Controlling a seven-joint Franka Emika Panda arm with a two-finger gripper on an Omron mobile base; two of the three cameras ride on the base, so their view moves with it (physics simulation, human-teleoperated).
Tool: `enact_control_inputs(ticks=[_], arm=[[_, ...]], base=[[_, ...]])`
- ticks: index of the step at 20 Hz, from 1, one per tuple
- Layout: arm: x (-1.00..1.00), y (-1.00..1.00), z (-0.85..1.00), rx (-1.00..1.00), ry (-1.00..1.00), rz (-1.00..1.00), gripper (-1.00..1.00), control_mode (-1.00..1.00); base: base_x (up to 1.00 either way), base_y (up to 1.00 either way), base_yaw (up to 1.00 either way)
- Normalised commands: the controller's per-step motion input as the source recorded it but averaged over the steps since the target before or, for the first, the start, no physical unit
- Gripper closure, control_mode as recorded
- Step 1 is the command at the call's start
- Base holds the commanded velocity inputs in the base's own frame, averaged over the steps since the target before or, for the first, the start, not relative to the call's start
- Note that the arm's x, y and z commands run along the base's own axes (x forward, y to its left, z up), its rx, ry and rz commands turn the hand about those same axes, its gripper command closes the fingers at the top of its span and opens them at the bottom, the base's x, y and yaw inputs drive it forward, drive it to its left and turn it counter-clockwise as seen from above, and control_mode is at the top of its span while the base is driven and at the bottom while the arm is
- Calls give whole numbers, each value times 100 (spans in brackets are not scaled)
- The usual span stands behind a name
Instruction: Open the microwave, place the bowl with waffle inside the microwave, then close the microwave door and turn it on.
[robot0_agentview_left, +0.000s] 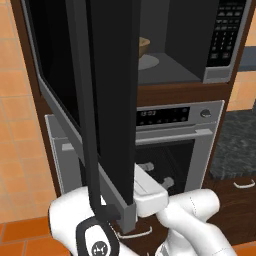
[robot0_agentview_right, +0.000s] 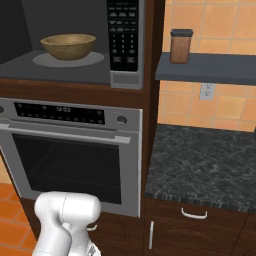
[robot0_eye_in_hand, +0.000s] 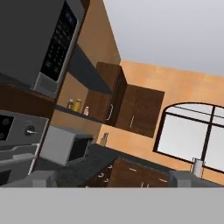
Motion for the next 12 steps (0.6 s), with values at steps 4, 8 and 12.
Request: enact_control_inputs(ticks=[4,8,12], arm=[[56,48,-23,3,-14,20,-100,-100],[37,50,-33,2,-26,19,-100,-100],[8,46,-33,0,-31,13,-100,-100]], base=[[0,0,0],[0,0,0],[0,0,0]])
